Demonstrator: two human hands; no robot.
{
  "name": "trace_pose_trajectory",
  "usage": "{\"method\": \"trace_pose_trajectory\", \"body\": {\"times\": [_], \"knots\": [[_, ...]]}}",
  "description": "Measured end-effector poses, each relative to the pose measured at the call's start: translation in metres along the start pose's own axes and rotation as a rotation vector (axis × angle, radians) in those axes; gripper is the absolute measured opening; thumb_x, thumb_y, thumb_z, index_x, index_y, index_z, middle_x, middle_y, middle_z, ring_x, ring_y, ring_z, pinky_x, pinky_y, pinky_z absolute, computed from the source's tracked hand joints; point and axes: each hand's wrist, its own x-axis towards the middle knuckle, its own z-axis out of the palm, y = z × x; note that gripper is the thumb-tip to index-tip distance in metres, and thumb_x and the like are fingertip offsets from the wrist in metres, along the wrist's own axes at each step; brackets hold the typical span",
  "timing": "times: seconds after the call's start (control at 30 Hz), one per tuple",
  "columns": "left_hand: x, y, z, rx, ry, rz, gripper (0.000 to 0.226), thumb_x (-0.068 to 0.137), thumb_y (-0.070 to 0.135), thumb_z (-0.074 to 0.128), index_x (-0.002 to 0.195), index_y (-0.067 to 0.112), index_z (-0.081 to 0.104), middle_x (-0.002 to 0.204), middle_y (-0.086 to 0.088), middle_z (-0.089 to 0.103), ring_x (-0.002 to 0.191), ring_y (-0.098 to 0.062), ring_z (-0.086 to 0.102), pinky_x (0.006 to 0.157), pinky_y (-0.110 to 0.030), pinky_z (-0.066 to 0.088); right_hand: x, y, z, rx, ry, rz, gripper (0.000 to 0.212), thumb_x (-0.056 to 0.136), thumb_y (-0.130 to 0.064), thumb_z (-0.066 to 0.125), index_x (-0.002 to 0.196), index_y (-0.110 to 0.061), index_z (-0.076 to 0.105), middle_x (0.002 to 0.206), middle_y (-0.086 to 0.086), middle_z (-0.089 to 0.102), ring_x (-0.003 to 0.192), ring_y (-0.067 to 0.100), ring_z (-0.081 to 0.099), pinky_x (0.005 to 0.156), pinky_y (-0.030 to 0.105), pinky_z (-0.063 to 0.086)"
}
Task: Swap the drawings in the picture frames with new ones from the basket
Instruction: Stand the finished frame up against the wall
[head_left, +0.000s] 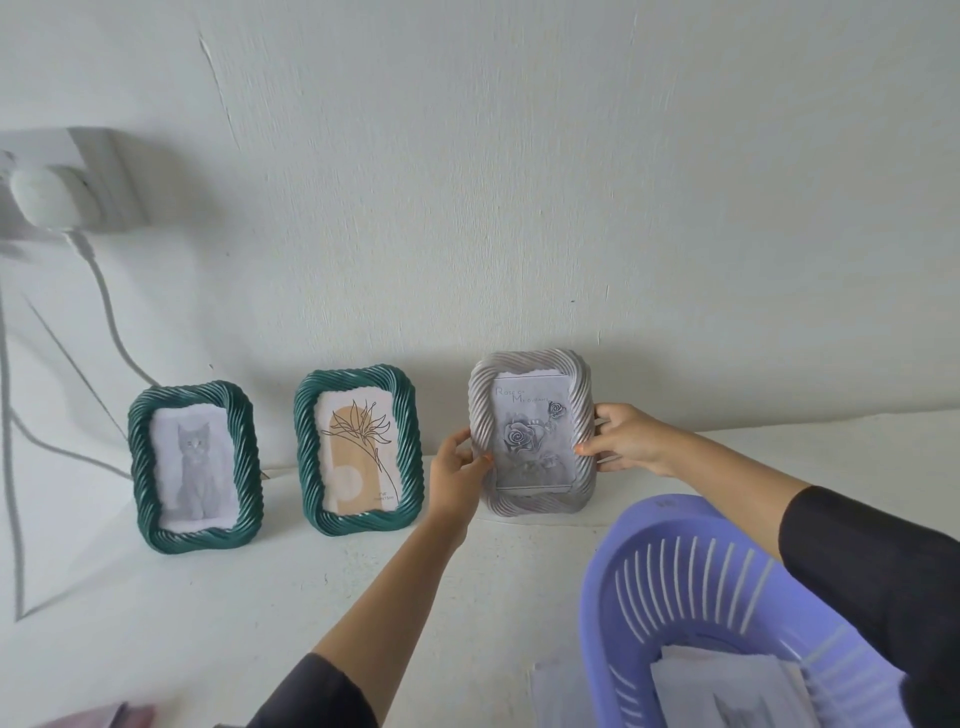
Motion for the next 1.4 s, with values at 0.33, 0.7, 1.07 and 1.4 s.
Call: {"method": "trace_pose_trajectory", "body": {"times": [0.33, 0.7, 1.07, 1.4], "knots": [[0.0, -0.004, 0.002, 0.027, 0.001, -0.011, 0.038, 0.089, -0.006, 0.05, 0.125, 0.006, 0.049, 0.084, -0.006, 0.063, 0.076, -0.019, 0.06, 0.07, -0.027, 0.05, -0.008, 0.0, 0.0, -0.074, 0.019, 0.012, 0.028, 0.085, -0.003, 0.061, 0.107, -0.016, 0.049, 0.091, 0.001, 0.06, 0.077, 0.013, 0.059, 0.076, 0.028, 0.048], [0.001, -0.005, 0.001, 0.104, 0.019, -0.032, 0.039, 0.09, -0.002, 0.051, 0.128, 0.009, 0.047, 0.101, -0.015, 0.063, 0.09, -0.026, 0.06, 0.076, -0.033, 0.051, -0.01, 0.001, 0.001, -0.102, 0.022, 0.025, 0.025, 0.087, -0.007, 0.06, 0.105, -0.018, 0.048, 0.083, -0.001, 0.059, 0.073, 0.012, 0.057, 0.071, 0.025, 0.047], [-0.003, -0.002, 0.001, 0.181, 0.034, -0.046, 0.041, 0.091, 0.001, 0.051, 0.13, 0.011, 0.046, 0.107, -0.014, 0.063, 0.091, -0.022, 0.06, 0.063, -0.021, 0.047, -0.014, 0.001, 0.0, -0.153, 0.014, 0.042, 0.024, 0.088, -0.014, 0.061, 0.107, -0.02, 0.048, 0.083, -0.004, 0.061, 0.072, 0.01, 0.058, 0.071, 0.022, 0.044], [-0.01, -0.001, 0.001, 0.248, 0.055, -0.071, 0.046, 0.087, -0.003, 0.051, 0.131, 0.013, 0.047, 0.116, -0.013, 0.061, 0.103, -0.024, 0.058, 0.063, -0.019, 0.044, -0.02, -0.002, 0.004, -0.2, 0.024, 0.062, 0.027, 0.088, -0.013, 0.059, 0.113, -0.016, 0.049, 0.088, -0.003, 0.063, 0.076, 0.012, 0.061, 0.089, 0.032, 0.043]]}}
